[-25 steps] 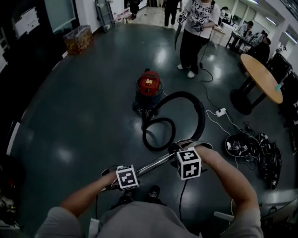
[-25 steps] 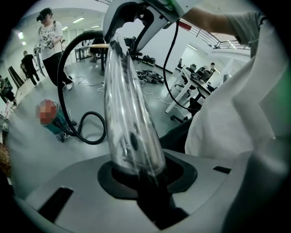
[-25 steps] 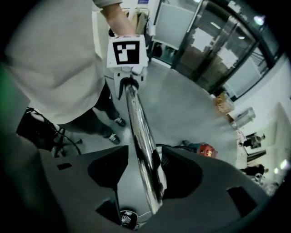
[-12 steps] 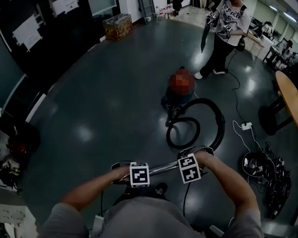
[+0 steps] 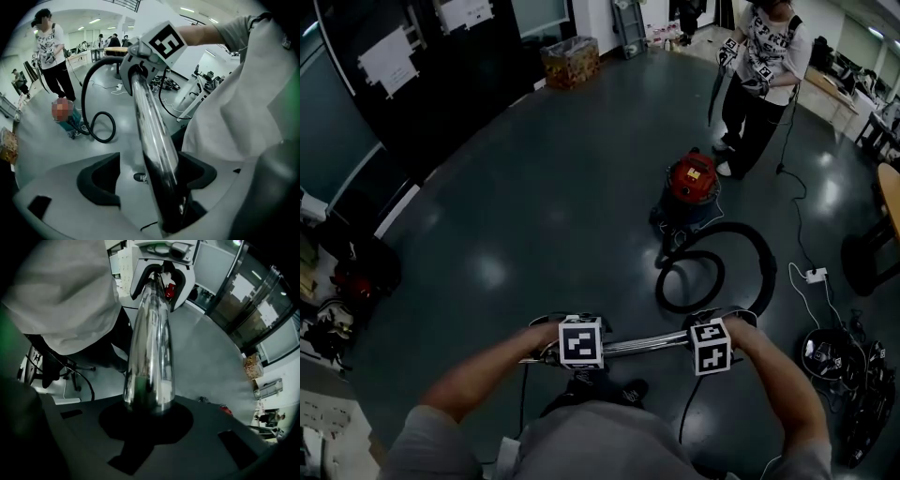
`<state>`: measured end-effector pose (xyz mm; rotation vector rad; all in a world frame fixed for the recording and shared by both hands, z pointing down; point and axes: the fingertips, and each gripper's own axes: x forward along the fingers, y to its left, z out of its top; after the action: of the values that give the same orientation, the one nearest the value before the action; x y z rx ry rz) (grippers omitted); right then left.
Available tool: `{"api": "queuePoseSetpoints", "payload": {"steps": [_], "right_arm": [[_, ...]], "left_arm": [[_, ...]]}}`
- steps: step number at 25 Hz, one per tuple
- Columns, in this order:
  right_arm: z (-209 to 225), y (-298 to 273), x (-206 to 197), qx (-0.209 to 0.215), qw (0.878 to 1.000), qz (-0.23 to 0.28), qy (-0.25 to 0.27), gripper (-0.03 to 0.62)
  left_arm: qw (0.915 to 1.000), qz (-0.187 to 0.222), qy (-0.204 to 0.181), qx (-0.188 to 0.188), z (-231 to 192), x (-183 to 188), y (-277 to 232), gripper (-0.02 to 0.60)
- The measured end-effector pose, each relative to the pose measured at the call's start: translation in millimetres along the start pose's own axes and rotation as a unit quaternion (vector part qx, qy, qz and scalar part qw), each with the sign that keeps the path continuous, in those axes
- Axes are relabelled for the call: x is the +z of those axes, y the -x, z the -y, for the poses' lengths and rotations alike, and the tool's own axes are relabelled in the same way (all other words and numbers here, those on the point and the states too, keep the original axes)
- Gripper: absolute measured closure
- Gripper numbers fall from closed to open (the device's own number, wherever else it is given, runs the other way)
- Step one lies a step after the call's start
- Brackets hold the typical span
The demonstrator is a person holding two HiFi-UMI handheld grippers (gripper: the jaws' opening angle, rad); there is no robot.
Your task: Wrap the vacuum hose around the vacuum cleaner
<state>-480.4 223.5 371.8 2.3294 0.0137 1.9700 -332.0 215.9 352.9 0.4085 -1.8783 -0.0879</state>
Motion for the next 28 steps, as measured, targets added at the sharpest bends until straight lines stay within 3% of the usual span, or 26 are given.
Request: {"api": "queuePoseSetpoints", "payload": {"steps": [3, 8, 13, 20, 28], "right_arm": [[-1.3, 3.0, -20.3, -0.009, 1.0, 0.001, -0.01, 0.531], [9.2, 2.3, -9.3, -0.024, 0.999, 0.016, -0.022, 0.536], [9.8, -8.3, -31.4, -0.025, 0.999, 0.019, -0.028, 0.536], [2.6, -15.7, -45.3, -0.023, 0.998, 0.012, -0.057, 0.536], [9.8, -9.0, -37.2, -0.042, 0.984, 0.062, -0.161, 0.536]], "left_arm": [[0.9997, 0.02, 0.004, 0.016, -8.2, 16.3, 12.4, 0.176], [0.9975, 0.031, 0.016, 0.061, -9.0, -1.3, 55.4, 0.167], [0.9915, 0.05, 0.039, 0.114, -25.7, 1.5, 78.4, 0.169], [0.9644, 0.1, 0.126, 0.21, -52.0, -52.2, 143.5, 0.169], [0.9256, 0.153, 0.204, 0.28, -55.8, -118.5, 203.0, 0.169]]}}
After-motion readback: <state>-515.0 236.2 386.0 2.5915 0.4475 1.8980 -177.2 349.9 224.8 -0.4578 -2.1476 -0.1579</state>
